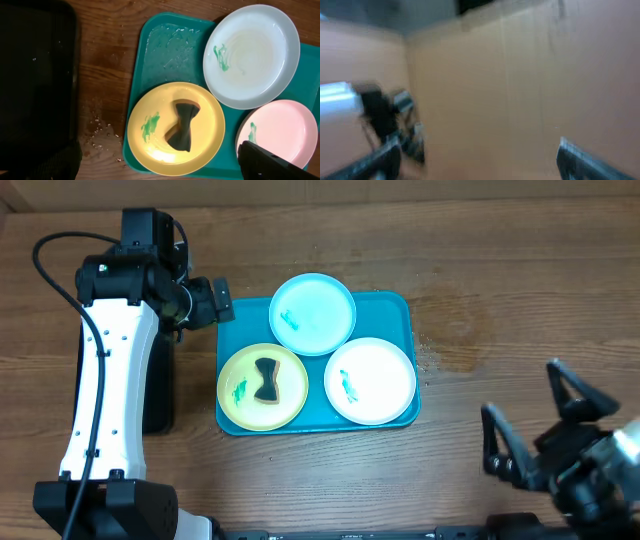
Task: Clean dirty plates on tray and stack at the side
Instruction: 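Reach the right gripper to the yellow plate rim and grip it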
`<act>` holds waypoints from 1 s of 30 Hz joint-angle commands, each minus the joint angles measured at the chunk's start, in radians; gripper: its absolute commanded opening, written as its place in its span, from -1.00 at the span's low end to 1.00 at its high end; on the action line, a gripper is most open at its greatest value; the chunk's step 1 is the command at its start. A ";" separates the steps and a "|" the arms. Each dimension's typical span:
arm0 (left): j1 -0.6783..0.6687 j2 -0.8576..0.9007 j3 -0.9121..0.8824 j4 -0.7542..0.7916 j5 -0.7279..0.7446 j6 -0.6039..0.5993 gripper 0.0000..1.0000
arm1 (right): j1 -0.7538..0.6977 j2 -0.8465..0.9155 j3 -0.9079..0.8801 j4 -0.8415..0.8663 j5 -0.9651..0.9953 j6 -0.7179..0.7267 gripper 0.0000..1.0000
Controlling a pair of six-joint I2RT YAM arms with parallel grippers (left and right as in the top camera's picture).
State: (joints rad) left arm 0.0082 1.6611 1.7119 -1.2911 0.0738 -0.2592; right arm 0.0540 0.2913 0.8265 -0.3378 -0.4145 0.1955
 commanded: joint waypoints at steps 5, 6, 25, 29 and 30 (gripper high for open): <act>-0.002 0.007 0.004 0.000 0.025 0.000 0.99 | 0.003 0.464 0.535 -0.388 -0.371 -0.080 1.00; -0.002 0.007 0.004 0.000 0.029 0.000 0.99 | 0.003 0.505 0.557 -0.404 -0.417 -0.071 1.00; -0.002 0.007 0.004 -0.015 0.037 -0.011 0.99 | 0.577 1.323 0.738 -0.569 0.291 0.320 0.56; -0.002 0.007 0.004 -0.020 0.039 -0.010 0.99 | 0.636 1.490 0.738 -0.468 0.328 0.385 0.36; -0.002 0.007 0.004 -0.020 0.039 -0.010 0.99 | 0.644 1.520 0.738 -0.447 0.327 0.385 0.28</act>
State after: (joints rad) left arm 0.0082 1.6611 1.7119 -1.3102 0.0975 -0.2596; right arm 0.6815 1.7531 1.5383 -0.8127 -0.1818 0.5110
